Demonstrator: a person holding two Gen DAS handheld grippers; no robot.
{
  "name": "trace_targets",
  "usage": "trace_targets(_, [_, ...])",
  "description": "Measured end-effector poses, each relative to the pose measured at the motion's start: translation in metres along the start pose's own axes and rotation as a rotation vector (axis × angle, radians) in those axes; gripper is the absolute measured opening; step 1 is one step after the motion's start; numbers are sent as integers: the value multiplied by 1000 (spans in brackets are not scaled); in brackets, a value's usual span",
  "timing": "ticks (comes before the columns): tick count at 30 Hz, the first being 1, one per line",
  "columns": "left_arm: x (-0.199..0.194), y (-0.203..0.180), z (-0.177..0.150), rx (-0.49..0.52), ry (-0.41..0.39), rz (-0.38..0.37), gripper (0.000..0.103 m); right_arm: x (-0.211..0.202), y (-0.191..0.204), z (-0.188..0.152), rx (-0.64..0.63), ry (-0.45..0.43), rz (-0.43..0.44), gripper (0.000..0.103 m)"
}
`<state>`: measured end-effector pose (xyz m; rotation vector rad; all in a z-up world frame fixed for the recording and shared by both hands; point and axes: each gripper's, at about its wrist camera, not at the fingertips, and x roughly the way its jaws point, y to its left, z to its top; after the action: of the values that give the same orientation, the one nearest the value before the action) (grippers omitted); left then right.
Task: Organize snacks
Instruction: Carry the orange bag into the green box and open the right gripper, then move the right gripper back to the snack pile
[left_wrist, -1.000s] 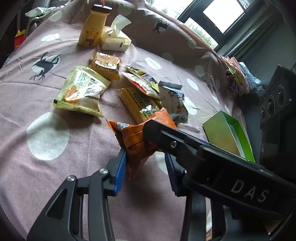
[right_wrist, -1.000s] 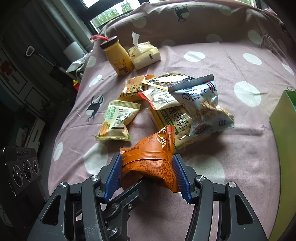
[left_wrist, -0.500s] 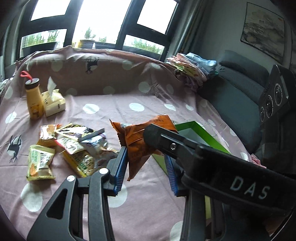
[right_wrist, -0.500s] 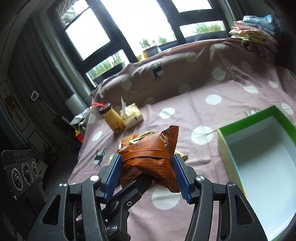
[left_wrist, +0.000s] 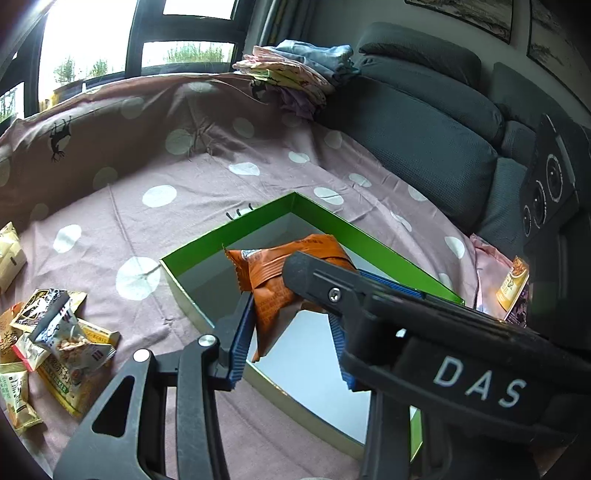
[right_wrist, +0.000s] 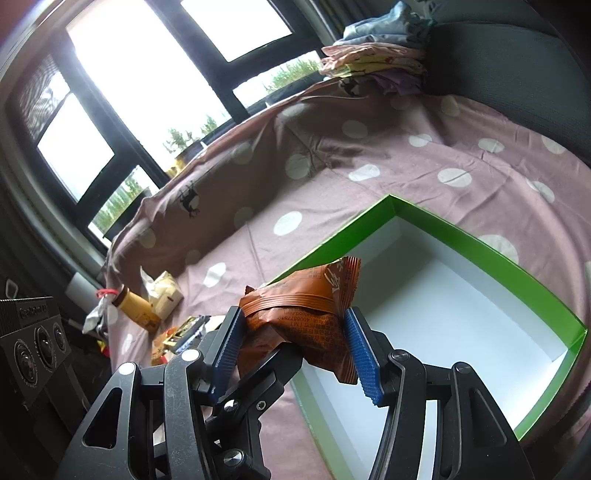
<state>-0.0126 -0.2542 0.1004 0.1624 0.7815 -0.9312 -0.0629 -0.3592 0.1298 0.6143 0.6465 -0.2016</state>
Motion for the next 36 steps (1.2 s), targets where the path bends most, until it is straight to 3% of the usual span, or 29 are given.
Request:
trace_targets(8, [31, -6, 3, 8, 92, -33, 38, 14, -37, 2, 94, 43, -53, 59])
trace_targets(15, [39, 1, -2, -47, 142, -40, 39, 28, -47, 0, 119, 89, -72, 59])
trace_targets(19, [33, 2, 0, -83, 126, -52, 42, 25, -47, 0, 127, 84, -88, 59])
trace_targets(21, [25, 5, -1, -101, 111, -52, 48, 23, -46, 1, 137, 78, -67, 59])
trace_targets(22, [21, 8, -1, -109, 102, -39, 54, 23, -44, 1, 137, 75, -66, 59])
trace_targets(26, [-9, 28, -5, -141, 52, 36, 60, 18, -28, 1, 82, 40, -76, 73])
trace_targets(29, [-40, 58, -11, -211, 1, 121, 72, 17, -14, 1, 51, 23, -61, 75])
trace_targets(31, [-64, 84, -19, -284, -30, 196, 80, 19, -4, 0, 32, 24, -46, 78])
trace_targets(33, [-87, 111, -31, -345, -57, 284, 80, 23, 7, -2, 7, 32, -22, 86])
trace_targets(36, [-113, 150, -58, -445, -80, 412, 87, 33, 26, -7, -25, 58, 27, 86])
